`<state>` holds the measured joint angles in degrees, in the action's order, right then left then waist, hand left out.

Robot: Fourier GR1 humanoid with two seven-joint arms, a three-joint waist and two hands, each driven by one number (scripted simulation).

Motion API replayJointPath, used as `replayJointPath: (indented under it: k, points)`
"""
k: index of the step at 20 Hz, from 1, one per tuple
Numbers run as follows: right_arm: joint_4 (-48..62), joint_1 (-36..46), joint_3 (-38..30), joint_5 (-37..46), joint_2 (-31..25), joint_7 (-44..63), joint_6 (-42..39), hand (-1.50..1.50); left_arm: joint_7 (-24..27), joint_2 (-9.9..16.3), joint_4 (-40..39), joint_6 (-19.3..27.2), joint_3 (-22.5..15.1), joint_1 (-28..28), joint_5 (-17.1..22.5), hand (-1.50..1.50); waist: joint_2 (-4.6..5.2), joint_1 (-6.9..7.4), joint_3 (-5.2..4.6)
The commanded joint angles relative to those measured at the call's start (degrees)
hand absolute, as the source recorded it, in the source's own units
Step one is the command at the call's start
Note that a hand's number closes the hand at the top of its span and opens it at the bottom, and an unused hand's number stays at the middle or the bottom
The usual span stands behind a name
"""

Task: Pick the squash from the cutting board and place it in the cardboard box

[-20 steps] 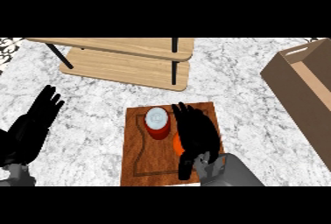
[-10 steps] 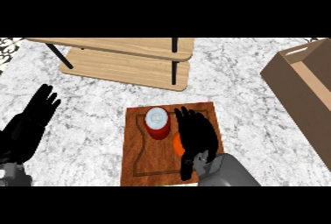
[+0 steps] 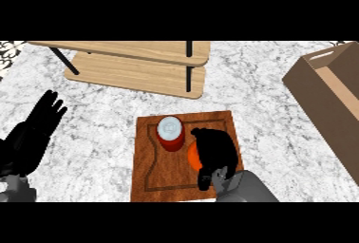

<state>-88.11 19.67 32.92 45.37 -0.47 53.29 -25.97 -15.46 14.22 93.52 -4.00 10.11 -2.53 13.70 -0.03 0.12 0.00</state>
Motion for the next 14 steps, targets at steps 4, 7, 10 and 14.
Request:
replayJointPath:
  k: [4,7,10,14]
  points:
    - [7.3,3.7,-0.5,4.6,0.4,-6.9,3.9,1.5,-2.3,-0.9,2.4,0.9,-0.2,-0.8,-1.5,0.0,0.05,0.17,0.01]
    - [1.9,0.9,-2.9,5.5,-0.1,-8.7,0.6,1.5,-1.3,-1.8,5.1,-0.5,0.8,3.1,-0.4,0.0,-0.02,0.09,0.01]
    - [2.8,6.2,-1.6,1.2,0.5,-3.3,-0.2,1.5,2.2,-0.8,-0.8,-3.2,2.7,2.2,0.4,0.0,0.04,0.19,-0.01]
    - [8.7,5.6,-16.1,1.2,-9.4,-14.4,3.3,1.5,0.0,-2.2,1.6,-0.3,-0.1,1.2,-2.2,0.0,0.22,0.08,0.03]
